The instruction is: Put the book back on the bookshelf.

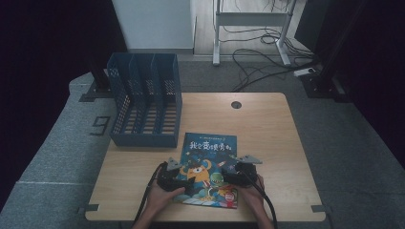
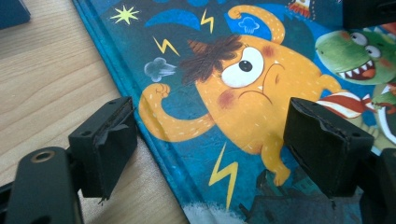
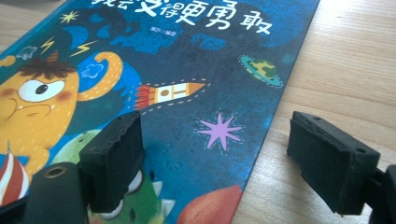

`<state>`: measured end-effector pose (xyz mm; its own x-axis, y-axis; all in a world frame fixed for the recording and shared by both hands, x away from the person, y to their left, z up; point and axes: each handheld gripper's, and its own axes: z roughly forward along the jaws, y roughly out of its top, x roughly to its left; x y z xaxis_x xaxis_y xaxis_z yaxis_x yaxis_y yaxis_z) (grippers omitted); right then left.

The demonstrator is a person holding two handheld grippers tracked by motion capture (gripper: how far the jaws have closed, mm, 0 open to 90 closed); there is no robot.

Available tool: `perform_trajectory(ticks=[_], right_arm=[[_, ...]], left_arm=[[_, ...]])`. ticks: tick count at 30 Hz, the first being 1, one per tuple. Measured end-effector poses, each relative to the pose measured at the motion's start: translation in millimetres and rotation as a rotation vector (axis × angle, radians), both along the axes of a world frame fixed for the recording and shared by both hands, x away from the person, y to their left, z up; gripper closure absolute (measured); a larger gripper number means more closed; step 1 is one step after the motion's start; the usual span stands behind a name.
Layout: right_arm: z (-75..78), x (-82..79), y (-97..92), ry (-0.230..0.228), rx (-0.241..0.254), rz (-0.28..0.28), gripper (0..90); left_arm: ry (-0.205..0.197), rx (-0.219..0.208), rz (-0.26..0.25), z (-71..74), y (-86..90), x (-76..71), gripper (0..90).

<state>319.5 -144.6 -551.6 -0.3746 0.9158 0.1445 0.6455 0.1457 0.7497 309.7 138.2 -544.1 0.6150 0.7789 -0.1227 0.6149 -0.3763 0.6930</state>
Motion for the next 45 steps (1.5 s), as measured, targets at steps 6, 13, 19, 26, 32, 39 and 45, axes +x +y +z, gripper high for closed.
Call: perform_trajectory(ticks=[6, 13, 19, 26, 32, 39, 45], right_arm=[[0.4, -1.2, 2.5, 0.005, 0.023, 0.023, 21.0], [2.9, -1.1, 0.0, 0.032, 0.078, 0.002, 21.7], [5.5, -1.9, -2.3, 0.049, 0.109, -0.009, 23.0], [7.7, -1.4, -7.8, 0.062, 0.165, -0.012, 24.0], [14.6, -2.7, -11.3, 0.049, 0.206, -0.007, 24.2], [17.7, -2.0, -17.7, 0.061, 0.270, 0.004, 24.5], [18.0, -1.5, -20.0, 0.085, 0.281, 0.025, 24.5]], left_arm=[[-0.005, 0.004, 0.004, -0.6, -0.1, -1.2, 17.8], [0.006, -0.002, 0.013, 0.6, 1.1, -3.3, 21.4], [0.008, 0.000, 0.017, 1.0, 0.3, -4.8, 22.3], [0.017, -0.008, 0.009, 1.4, 2.4, -4.4, 23.5], [0.027, -0.031, 0.005, 1.5, 4.9, -3.0, 22.8], [0.030, -0.043, -0.003, 0.8, 6.1, -2.6, 20.9], [0.024, -0.042, -0.005, 0.1, 6.7, -2.5, 19.3]])
